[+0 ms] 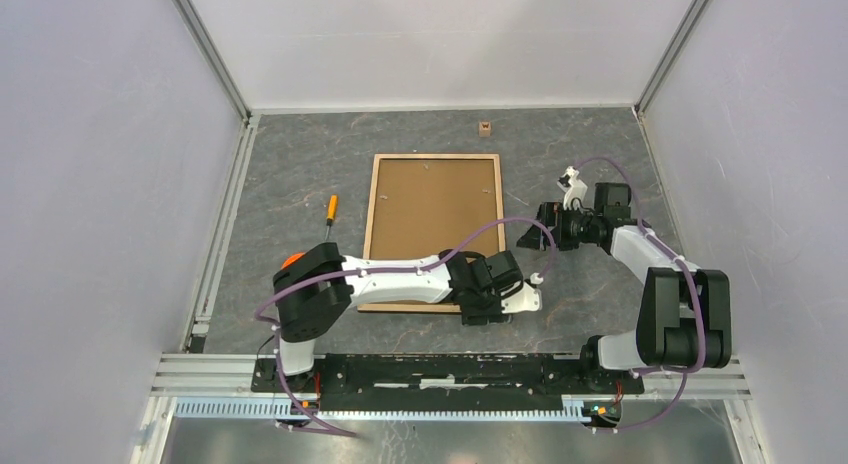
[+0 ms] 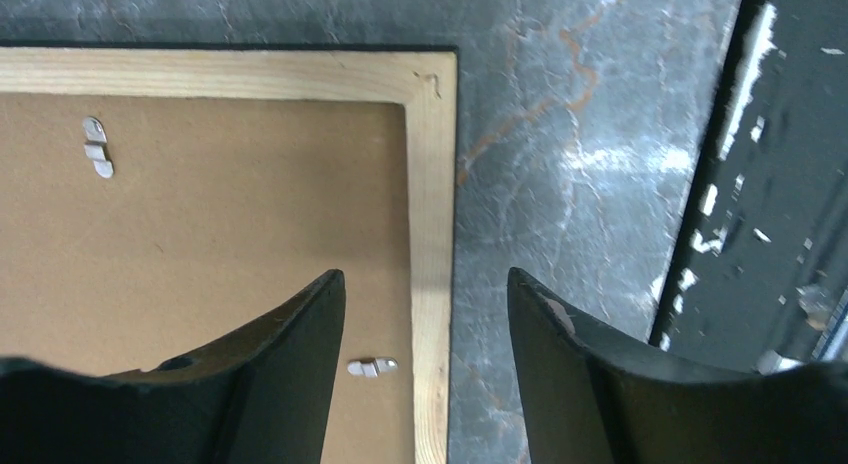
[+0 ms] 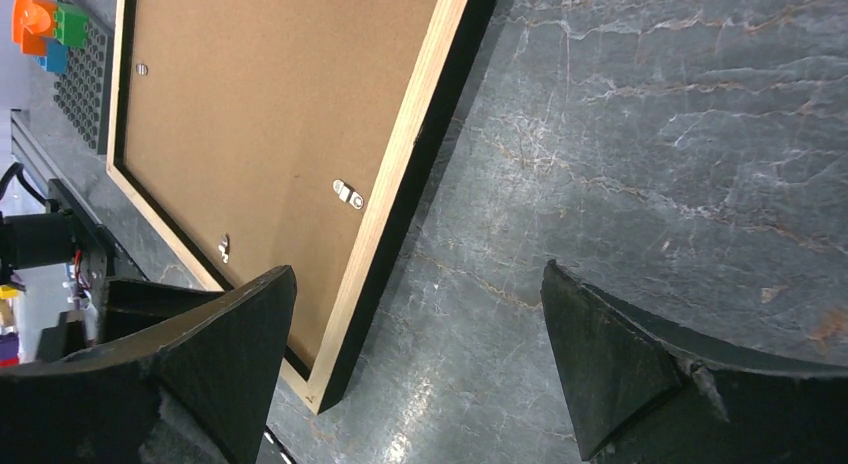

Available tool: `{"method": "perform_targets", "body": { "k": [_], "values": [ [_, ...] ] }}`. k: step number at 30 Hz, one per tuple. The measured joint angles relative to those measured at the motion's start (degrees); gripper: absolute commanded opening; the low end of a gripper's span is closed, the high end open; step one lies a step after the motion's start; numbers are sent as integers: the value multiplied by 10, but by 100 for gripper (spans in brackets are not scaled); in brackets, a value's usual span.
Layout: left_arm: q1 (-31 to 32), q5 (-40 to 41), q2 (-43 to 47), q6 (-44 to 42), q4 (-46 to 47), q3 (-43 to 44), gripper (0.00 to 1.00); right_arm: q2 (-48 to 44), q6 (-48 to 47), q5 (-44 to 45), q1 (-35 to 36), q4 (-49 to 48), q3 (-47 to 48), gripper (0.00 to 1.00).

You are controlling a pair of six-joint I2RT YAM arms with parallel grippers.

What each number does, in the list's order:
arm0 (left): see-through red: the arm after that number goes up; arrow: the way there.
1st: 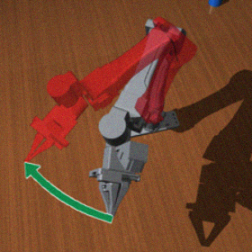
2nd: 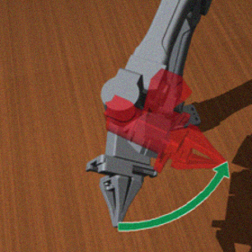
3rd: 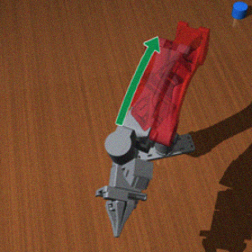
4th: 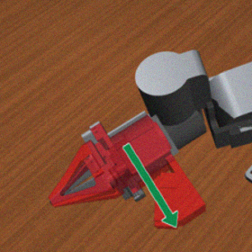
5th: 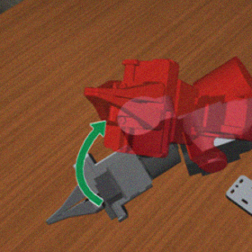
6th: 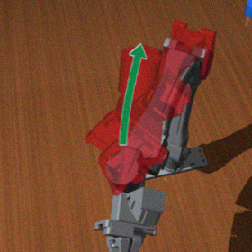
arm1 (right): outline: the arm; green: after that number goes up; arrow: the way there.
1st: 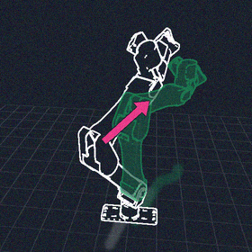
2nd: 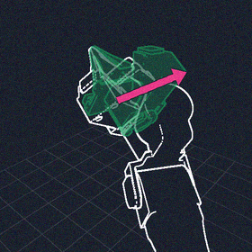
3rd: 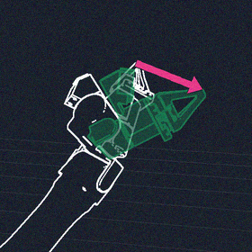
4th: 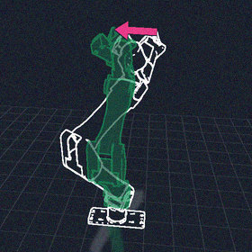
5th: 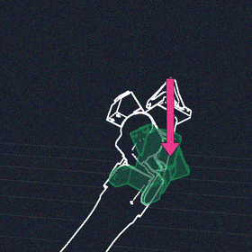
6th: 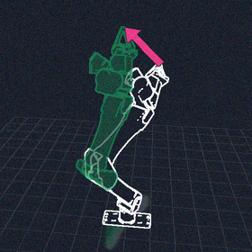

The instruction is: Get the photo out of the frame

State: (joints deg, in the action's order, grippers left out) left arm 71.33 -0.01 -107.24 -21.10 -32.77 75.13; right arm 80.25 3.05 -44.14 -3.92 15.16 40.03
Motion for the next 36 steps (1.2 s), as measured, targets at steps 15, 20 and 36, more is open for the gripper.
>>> {"method": "perform_targets", "body": {
  "k": [15, 20, 36],
  "values": [
    [11, -1, -30, 1, 3, 5, 2, 40, 67, -56, 0, -76, -55, 96],
    [1, -28, -10, 19, 15, -14, 2, 49, 93, -85, 0, -103, -73, 95],
    [-25, -141, 122, 37, 41, -63, 2, 128, 391, -174, 1, -407, -134, 95]
  ]
}}
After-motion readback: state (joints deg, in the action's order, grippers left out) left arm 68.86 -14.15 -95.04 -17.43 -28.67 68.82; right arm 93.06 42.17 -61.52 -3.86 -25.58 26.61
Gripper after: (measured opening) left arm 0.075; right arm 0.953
